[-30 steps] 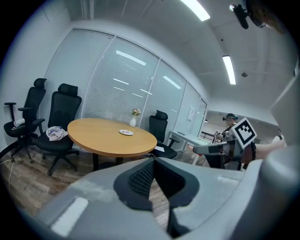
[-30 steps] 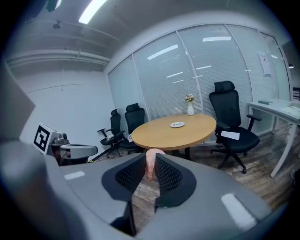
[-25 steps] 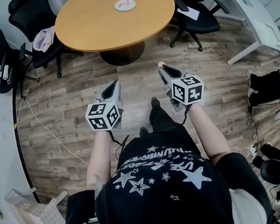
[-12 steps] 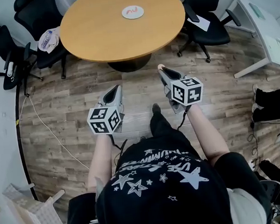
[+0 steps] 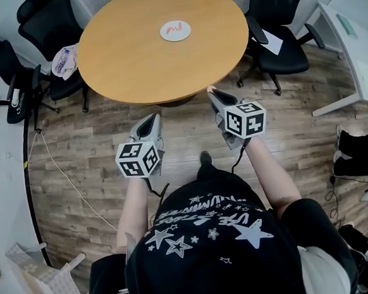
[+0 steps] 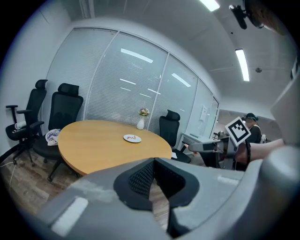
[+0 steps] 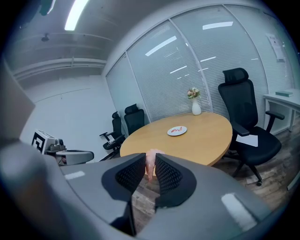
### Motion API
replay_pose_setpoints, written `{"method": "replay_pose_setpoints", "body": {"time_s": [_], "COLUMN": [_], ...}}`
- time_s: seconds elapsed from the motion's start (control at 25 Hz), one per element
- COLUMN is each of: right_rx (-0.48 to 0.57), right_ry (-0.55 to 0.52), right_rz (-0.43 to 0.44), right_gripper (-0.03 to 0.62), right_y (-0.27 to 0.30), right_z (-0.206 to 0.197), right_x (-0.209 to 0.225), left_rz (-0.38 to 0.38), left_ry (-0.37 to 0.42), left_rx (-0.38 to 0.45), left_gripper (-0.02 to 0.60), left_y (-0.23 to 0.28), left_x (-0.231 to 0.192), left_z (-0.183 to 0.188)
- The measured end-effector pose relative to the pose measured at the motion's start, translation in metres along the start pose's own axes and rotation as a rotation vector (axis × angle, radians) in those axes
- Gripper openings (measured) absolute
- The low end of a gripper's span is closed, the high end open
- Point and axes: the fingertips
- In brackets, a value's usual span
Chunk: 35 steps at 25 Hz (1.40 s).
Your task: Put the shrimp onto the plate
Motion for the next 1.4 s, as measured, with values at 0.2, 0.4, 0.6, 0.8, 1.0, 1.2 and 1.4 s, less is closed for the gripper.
{"method": "replay_pose_setpoints", "body": {"time_s": [0.2,0.4,0.6,0.8,1.0,1.2,1.4], "right_rx": [0.002,0.002,-0.004,-0.003,-0.009,-0.040,-0.049], "right_ry": [-0.003,-0.001,0.000,-0.015,-0.005,-0.008,-0.002], "right_rz": [0.030,0.061,0.097,0.125,0.127,0.111,0.069], "right_gripper": [0.068,0.068,0.069,0.068,0.069,0.067,0.068], "right_y": [0.021,0.040,0.055,0.070,0.084,0.098,0.130], "right_z": [0.016,0.025,0.032,0.045,0.049,0.045,0.056], "right_x": [0.024,0.049,0.070,0.074,0.079,0.089,0.108], "left_rz": [0.023,0.054,0.088,0.099,0.093,0.065,0.026], "left_ry": [-0.005,-0.006,-0.017,-0.027,-0.042,-0.033,-0.020], "left_rx": [0.008,0.021,0.037,0.063,0.055,0.029,-0.009], "left_gripper": [0.002,0.002,0.002,0.002,0.002,0.003,0.002], "left_y": [0.029,0.055,0.075,0.082,0.094,0.121,0.156], "left_x": [-0.001,-0.002,-0.003,-0.005,-0.011,-0.021,-0.044], "left_z": [0.019,0.033,0.043,0.060,0.067,0.074,0.091]}}
Point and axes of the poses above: the fingertips, and each gripper's own axes: y forward along the fingers, x to its right, z out of its top, and after that the axes turned 13 degrees about -y, right-handed
